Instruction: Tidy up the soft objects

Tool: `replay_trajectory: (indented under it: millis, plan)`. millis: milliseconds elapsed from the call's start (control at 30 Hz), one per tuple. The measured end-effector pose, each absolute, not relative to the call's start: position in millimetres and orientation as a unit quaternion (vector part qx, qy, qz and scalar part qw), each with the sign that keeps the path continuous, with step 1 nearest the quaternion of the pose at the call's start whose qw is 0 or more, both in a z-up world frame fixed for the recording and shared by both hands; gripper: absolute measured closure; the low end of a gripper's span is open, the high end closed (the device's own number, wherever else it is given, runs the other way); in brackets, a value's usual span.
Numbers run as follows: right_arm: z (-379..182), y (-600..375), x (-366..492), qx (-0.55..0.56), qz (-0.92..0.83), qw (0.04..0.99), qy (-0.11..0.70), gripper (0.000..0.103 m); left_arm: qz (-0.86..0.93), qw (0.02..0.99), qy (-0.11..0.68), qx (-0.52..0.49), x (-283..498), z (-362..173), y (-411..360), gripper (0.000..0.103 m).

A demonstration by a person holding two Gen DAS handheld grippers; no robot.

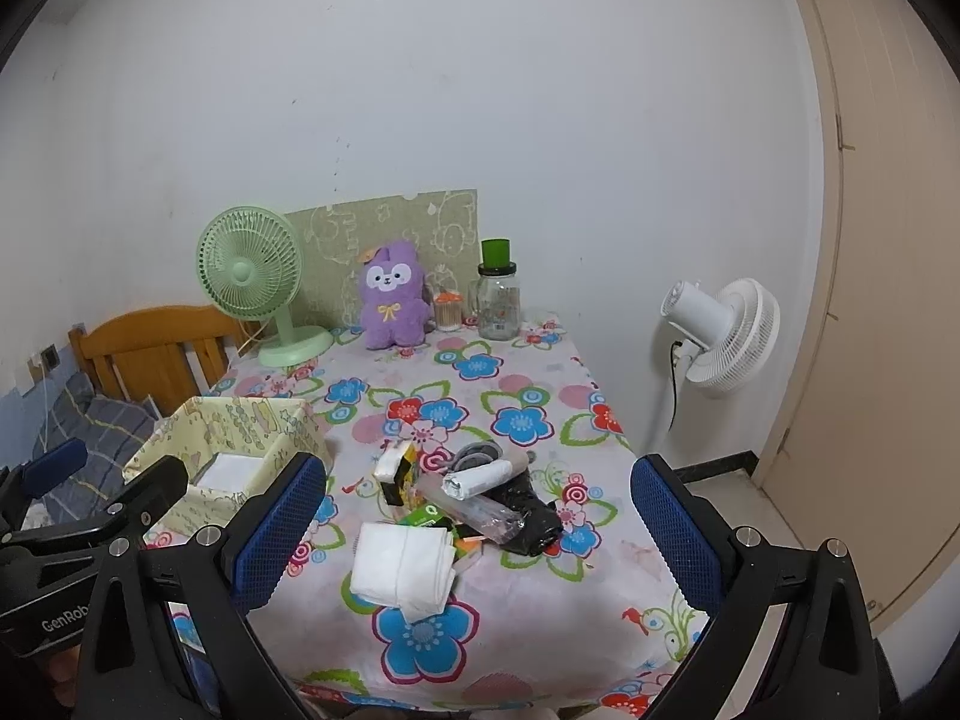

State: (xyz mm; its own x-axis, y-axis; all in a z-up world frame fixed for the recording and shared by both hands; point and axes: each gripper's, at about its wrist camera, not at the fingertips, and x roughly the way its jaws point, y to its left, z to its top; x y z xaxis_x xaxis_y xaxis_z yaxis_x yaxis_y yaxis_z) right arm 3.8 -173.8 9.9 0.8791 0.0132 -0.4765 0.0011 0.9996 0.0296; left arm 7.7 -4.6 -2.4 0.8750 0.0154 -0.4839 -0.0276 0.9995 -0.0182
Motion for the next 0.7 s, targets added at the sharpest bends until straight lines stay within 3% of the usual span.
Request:
replay_trajectory:
  millis: [700]
  plan:
    - [12.6, -172.4, 6.0, 0.018, 0.005, 0.97, 0.242, 0.0, 0.016, 0.971, 0.24, -0.009, 8.5, -2.3, -6.1, 0.001]
